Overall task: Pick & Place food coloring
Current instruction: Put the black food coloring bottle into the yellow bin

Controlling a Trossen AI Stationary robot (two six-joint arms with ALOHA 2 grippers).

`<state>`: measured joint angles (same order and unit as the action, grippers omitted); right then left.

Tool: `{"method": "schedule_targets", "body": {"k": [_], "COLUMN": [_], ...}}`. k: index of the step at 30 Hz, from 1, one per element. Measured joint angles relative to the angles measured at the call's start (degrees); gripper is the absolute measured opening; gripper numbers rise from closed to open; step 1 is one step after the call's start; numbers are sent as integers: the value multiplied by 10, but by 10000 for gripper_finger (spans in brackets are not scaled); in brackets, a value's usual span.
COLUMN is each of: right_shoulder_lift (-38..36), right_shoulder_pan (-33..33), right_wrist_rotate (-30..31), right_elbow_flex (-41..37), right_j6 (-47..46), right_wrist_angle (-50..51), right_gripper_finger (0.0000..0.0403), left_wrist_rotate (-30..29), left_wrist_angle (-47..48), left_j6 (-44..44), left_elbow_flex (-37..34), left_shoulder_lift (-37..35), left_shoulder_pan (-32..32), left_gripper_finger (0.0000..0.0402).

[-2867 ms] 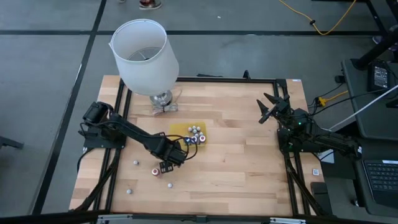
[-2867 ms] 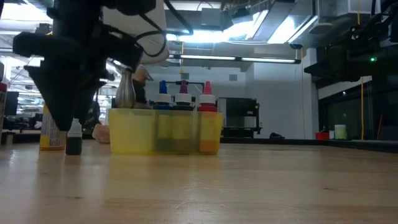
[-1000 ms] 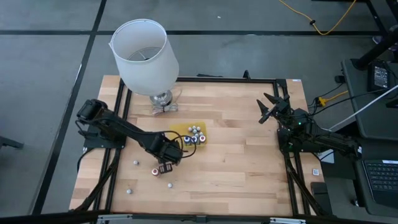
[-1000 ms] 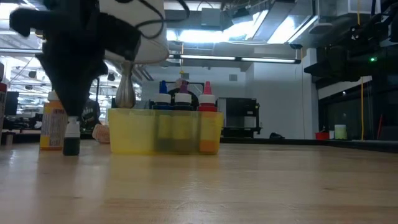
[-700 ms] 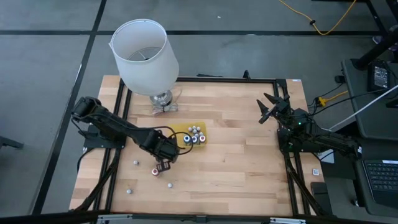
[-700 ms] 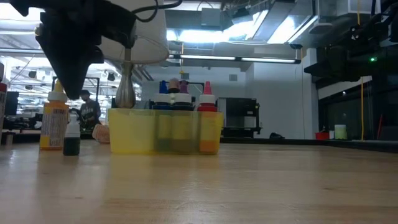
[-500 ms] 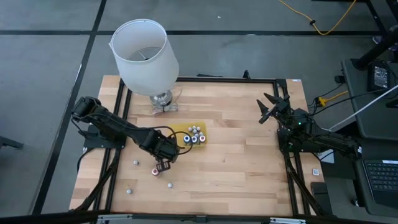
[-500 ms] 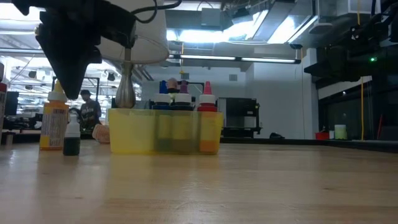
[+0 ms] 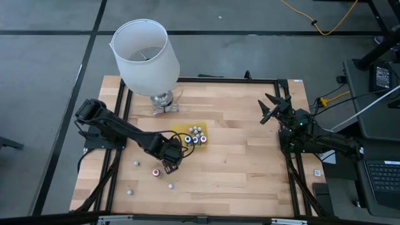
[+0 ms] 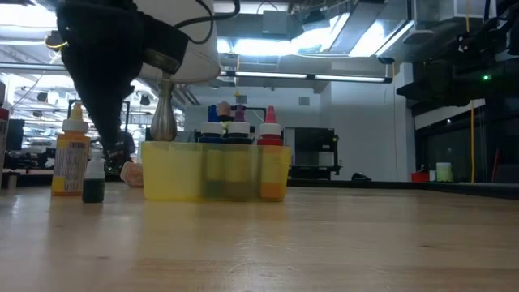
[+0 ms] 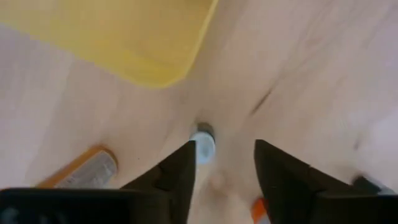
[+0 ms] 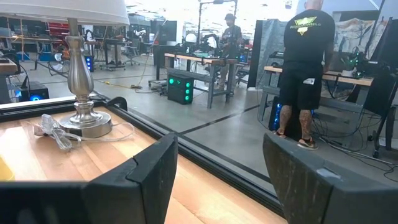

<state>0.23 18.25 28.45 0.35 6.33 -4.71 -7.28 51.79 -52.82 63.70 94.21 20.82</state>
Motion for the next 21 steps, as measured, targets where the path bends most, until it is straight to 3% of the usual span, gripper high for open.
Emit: {"method": "schedule_targets", "body": {"k": [4,8,21], "right_shoulder_lift": [0,0,0], "right_shoulder_pan": [0,0,0], "right_wrist_rotate": [0,0,0], "right_elbow_flex": [0,0,0], "right_j6": [0,0,0], "right_wrist_angle": [0,0,0], "right_gripper_finger": [236,236,236], "left_wrist_rotate": [-37,-27,-14], "left_wrist_angle": [-6,-7,0], "left_j6": [-2,0,74], "left_elbow_flex": [0,0,0], "left_shoulder_lift": [14,35,74], "left_shoulder_pan": [6,8,11], "left_gripper_finger": [198,220,226]}}
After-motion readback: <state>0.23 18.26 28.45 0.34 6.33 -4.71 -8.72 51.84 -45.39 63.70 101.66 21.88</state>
